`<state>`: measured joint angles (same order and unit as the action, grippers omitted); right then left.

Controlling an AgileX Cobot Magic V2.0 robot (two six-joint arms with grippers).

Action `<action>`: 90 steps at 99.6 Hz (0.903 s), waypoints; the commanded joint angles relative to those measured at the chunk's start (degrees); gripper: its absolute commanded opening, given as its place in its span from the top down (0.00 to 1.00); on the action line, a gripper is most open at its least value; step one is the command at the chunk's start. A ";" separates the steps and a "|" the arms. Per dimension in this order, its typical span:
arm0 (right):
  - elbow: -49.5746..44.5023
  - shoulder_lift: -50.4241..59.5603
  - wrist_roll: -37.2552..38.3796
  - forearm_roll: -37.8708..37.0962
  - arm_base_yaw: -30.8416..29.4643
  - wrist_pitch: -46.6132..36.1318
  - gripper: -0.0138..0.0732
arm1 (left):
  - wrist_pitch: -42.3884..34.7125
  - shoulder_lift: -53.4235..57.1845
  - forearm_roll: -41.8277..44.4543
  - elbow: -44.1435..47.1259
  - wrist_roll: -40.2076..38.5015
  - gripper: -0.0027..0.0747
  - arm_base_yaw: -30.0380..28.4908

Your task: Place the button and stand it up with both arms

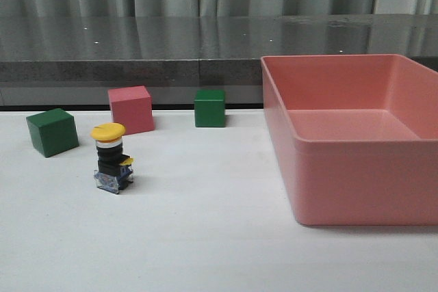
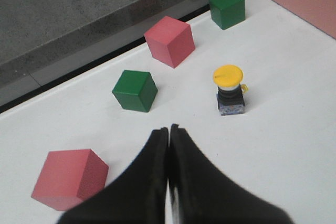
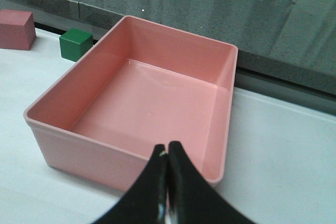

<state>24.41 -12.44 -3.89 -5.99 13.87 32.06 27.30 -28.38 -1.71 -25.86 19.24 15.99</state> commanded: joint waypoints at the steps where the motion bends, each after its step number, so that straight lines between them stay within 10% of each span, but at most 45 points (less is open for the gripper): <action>1: 1.51 -0.44 -0.10 -0.62 -0.45 -4.24 0.91 | -8.14 4.95 -1.12 3.45 -0.76 0.99 -0.14; 90: 1.51 -0.44 -0.10 -0.62 -0.45 -4.24 0.91 | -13.79 17.00 -1.23 11.98 -0.86 0.99 -0.26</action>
<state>24.41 -12.44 -3.89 -5.99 13.87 32.06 19.25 -10.93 -2.67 -13.01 19.02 15.99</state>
